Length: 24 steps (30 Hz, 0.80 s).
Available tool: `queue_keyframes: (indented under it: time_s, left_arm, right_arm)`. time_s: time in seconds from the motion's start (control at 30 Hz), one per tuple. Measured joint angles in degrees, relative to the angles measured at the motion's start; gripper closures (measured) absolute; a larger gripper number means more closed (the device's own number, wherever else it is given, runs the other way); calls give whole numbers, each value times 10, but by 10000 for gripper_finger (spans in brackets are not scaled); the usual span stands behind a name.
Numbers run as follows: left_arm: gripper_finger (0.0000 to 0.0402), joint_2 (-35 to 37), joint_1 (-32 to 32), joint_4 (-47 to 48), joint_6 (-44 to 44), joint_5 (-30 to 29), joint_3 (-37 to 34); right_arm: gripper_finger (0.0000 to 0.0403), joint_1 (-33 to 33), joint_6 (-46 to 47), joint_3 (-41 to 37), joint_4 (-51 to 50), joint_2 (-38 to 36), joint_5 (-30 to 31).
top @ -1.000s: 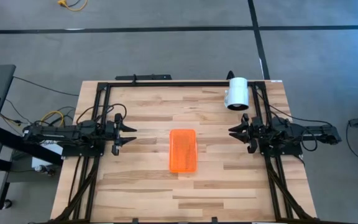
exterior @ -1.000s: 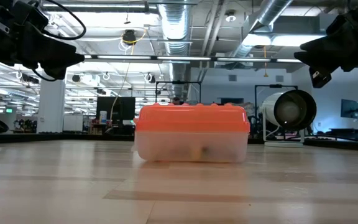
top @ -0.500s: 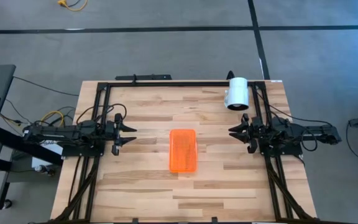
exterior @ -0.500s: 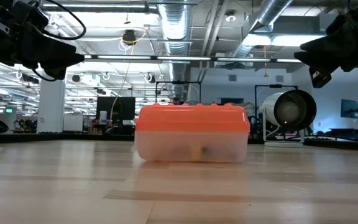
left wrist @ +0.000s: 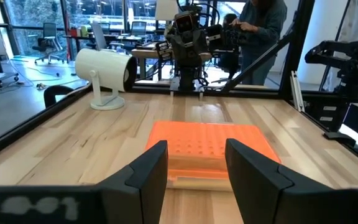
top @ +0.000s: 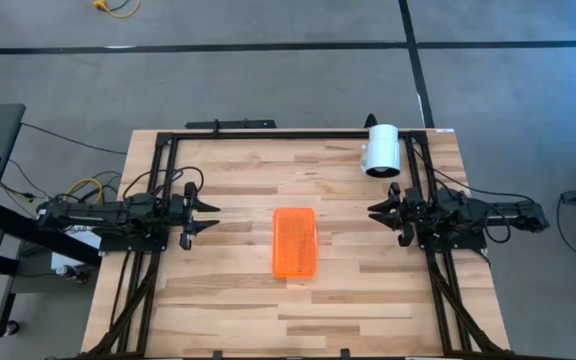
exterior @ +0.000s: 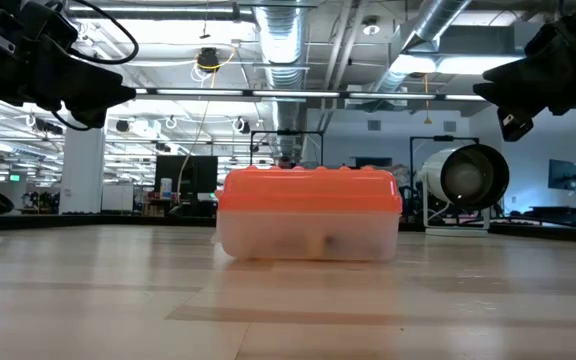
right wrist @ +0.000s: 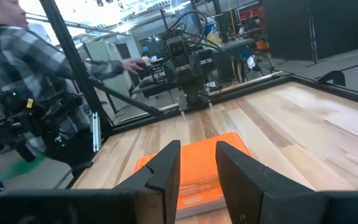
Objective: Pick & place school supplies into a supply box
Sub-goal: Return to Home Position
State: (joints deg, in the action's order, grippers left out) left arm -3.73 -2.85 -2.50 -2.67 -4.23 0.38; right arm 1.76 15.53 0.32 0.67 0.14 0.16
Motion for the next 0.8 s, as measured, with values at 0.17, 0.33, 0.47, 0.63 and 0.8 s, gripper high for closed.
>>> queue_keyframes:
  time_s: [0.17, 0.33, 0.47, 0.63, 0.8]
  left_arm:
    - [249, 0, 0, 0, -1, 0, 0]
    - [249, 0, 0, 0, 4, 0, 0]
    - [249, 0, 0, 0, 0, 0, 0]
    - [249, 0, 0, 0, 5, 0, 0]
    - [249, 0, 0, 0, 0, 0, 0]
  right_arm:
    - [305, 0, 0, 0, 0, 0, 0]
    - [305, 0, 0, 0, 0, 0, 0]
    - [305, 0, 0, 0, 0, 0, 0]
    - [305, 0, 0, 0, 0, 0, 0]
    - [305, 0, 0, 0, 0, 0, 0]
